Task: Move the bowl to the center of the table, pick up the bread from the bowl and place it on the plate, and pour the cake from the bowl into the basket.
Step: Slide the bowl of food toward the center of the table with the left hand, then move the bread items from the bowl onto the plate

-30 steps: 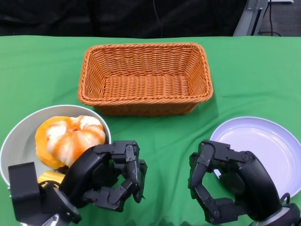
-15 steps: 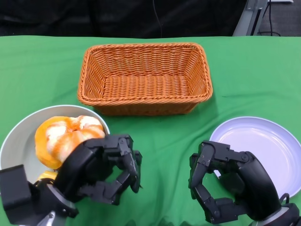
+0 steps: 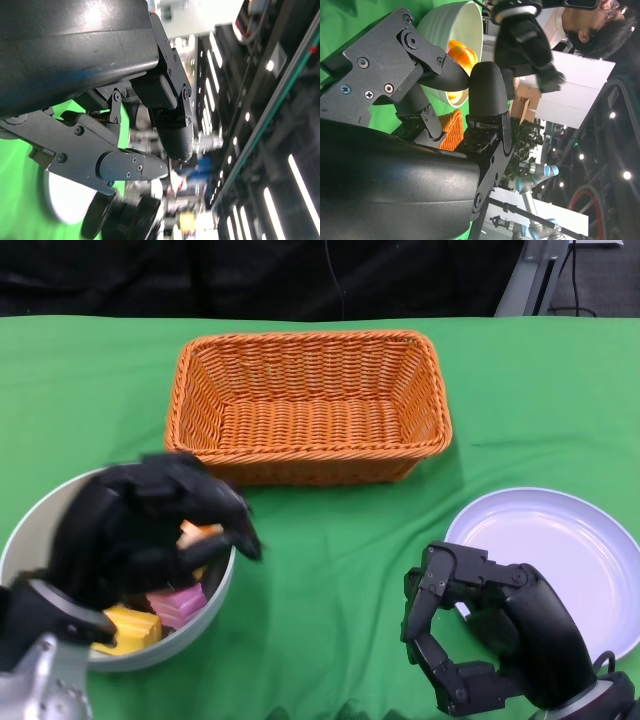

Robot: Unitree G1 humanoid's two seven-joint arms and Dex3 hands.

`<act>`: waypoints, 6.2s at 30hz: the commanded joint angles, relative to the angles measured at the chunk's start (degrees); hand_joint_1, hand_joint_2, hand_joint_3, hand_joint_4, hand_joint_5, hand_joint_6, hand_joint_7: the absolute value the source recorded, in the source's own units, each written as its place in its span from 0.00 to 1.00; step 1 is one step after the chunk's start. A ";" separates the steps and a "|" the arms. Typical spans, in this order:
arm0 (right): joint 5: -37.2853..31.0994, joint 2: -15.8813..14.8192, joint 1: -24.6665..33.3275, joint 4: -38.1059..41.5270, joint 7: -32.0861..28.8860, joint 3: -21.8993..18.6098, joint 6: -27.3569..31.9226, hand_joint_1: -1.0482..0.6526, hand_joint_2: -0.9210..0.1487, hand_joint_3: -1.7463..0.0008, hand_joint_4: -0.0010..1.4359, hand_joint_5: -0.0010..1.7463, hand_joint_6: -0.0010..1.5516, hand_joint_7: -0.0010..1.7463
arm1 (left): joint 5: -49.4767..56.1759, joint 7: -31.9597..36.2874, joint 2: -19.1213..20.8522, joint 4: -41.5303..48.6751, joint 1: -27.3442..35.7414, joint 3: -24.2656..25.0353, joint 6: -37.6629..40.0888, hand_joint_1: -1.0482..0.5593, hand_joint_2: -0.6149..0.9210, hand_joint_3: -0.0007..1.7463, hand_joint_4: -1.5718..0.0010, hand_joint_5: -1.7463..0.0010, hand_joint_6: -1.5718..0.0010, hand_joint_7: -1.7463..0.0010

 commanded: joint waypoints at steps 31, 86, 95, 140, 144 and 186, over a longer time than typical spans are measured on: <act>1.42 0.02 -0.95 1.32 -0.16 -0.91 0.06 0.54 0.47 0.25 0.58 1.00 0.44 0.89 | 13.60 19.88 10.37 48.80 -21.57 17.76 -31.30 0.30 1.00 0.13 0.53 1.00 0.57 1.00; 1.56 1.17 -2.04 3.91 0.14 -2.09 -0.26 0.55 0.48 0.23 0.59 1.00 0.44 0.90 | 28.81 39.62 7.91 53.00 -15.30 4.69 -12.46 0.23 1.00 0.38 1.00 1.00 1.00 1.00; 1.32 1.11 -1.59 2.87 -0.12 -2.07 0.62 0.55 0.49 0.22 0.59 1.00 0.44 0.91 | 29.28 40.13 4.93 44.58 -10.22 1.95 -11.62 0.24 1.00 0.37 1.00 1.00 1.00 1.00; 0.91 1.48 -2.09 4.56 -0.02 -2.23 -0.19 0.56 0.48 0.23 0.59 1.00 0.45 0.90 | 31.07 44.48 -10.53 15.25 1.37 -8.31 -6.83 0.22 1.00 0.37 0.95 0.98 0.99 1.00; 1.06 1.42 -2.14 4.64 0.16 -2.21 -0.19 0.56 0.48 0.22 0.59 1.00 0.44 0.89 | 29.93 42.82 -10.86 14.30 1.85 -8.83 -5.77 0.23 1.00 0.37 0.95 0.98 0.99 1.00; 0.27 1.33 -1.82 4.96 -0.71 -2.86 -1.38 0.56 0.50 0.22 0.58 1.00 0.45 0.89 | 16.55 28.42 -0.12 20.60 -8.88 3.53 -9.54 0.46 1.00 0.10 0.41 0.93 0.40 0.95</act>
